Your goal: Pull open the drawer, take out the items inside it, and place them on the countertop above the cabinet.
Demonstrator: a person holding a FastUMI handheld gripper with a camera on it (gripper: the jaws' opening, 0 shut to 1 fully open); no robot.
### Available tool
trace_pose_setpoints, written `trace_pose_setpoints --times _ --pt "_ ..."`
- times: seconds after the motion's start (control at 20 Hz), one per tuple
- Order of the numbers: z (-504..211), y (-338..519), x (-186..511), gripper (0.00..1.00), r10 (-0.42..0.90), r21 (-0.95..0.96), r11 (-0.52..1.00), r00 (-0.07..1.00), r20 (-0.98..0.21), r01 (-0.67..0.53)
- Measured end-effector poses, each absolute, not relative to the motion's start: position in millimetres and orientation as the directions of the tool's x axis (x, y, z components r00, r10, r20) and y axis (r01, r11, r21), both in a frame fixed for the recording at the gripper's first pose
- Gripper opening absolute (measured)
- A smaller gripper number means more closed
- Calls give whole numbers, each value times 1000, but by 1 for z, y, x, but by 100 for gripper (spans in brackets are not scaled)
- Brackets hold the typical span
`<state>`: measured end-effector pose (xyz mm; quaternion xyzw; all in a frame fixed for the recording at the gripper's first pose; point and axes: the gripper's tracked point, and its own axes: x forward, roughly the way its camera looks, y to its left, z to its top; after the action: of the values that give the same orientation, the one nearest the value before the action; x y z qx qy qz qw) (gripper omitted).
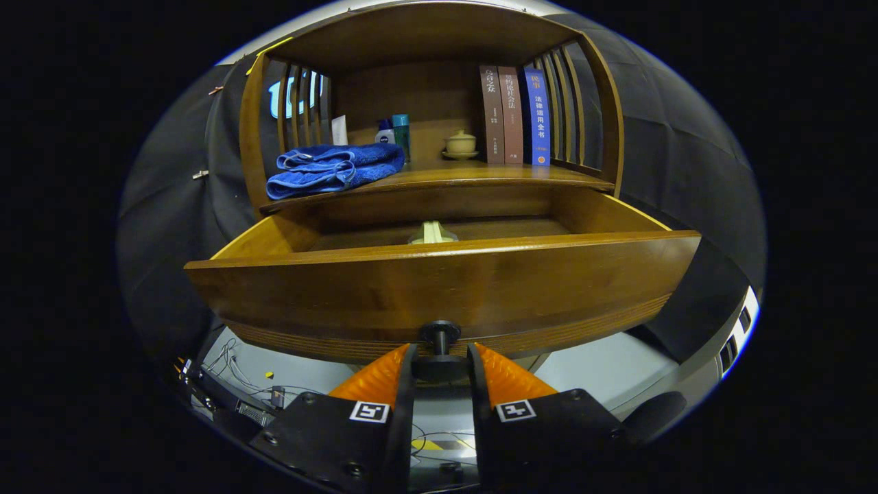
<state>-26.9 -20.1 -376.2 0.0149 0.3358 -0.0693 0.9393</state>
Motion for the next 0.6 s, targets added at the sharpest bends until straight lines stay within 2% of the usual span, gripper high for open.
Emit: trace_pose_setpoints --times 0.6 --pt "-377 -17 -59 42 -112 -3 989 745 -658 146"
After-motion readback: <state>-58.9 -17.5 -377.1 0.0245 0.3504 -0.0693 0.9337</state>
